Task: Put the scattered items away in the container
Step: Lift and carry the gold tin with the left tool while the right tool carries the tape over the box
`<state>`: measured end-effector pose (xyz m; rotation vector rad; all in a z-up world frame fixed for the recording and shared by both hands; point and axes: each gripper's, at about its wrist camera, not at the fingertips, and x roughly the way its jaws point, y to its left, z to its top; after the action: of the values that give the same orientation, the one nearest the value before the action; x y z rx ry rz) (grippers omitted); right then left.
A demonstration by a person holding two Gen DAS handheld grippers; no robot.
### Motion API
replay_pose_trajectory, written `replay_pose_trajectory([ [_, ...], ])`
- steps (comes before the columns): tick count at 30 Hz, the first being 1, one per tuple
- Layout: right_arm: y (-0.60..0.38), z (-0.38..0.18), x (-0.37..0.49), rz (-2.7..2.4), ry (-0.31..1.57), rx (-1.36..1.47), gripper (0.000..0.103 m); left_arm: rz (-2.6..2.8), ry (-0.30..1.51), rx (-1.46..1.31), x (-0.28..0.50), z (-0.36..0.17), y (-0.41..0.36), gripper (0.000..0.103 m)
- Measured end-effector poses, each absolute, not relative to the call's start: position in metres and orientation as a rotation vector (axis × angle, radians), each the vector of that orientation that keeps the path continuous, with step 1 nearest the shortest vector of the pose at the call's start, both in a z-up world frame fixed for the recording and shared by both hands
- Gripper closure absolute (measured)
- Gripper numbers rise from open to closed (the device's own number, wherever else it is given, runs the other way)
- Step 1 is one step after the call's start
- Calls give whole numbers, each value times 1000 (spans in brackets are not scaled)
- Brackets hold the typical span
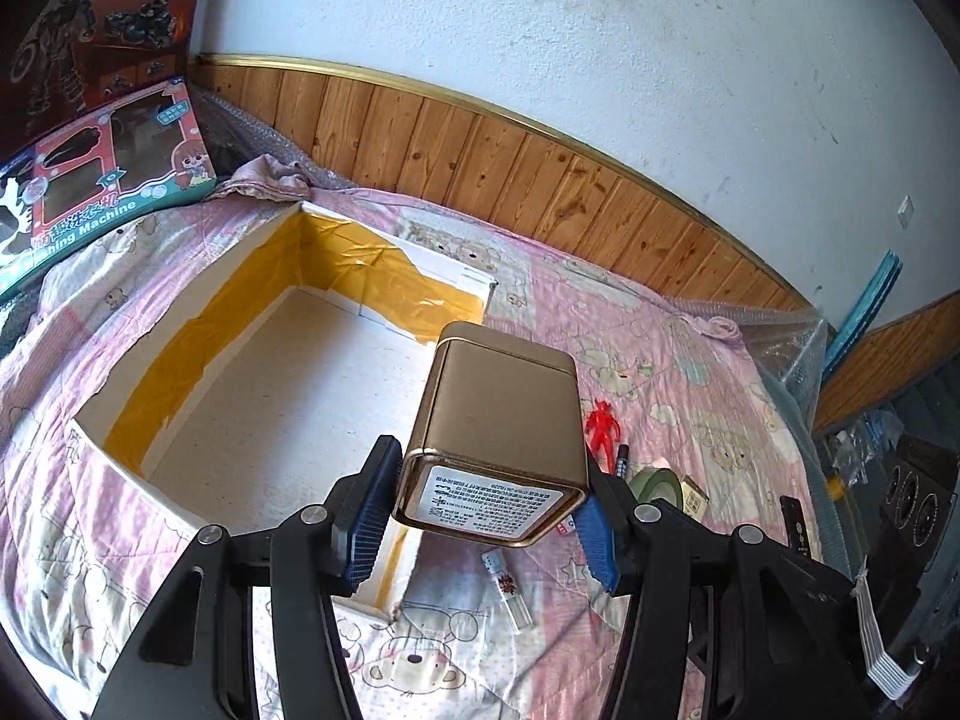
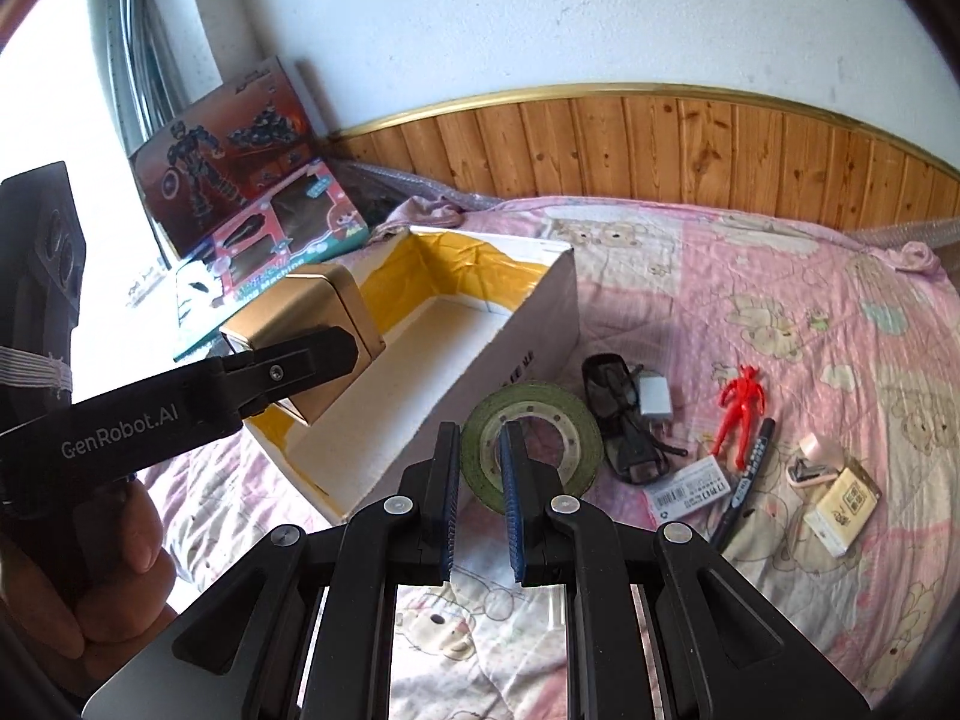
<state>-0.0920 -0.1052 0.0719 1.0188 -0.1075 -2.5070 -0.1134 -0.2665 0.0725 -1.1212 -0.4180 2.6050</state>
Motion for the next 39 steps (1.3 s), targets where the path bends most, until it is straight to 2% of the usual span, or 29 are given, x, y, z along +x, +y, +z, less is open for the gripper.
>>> replay_pose_trajectory([
  [19,-178,84,-137,-2395,17,986,89,2711,-502,-1161,-135,70,-335,47],
  [39,-217,57,-213,-2292,144,1091,89,2734,-412,-1349,-190,33,-352,47],
])
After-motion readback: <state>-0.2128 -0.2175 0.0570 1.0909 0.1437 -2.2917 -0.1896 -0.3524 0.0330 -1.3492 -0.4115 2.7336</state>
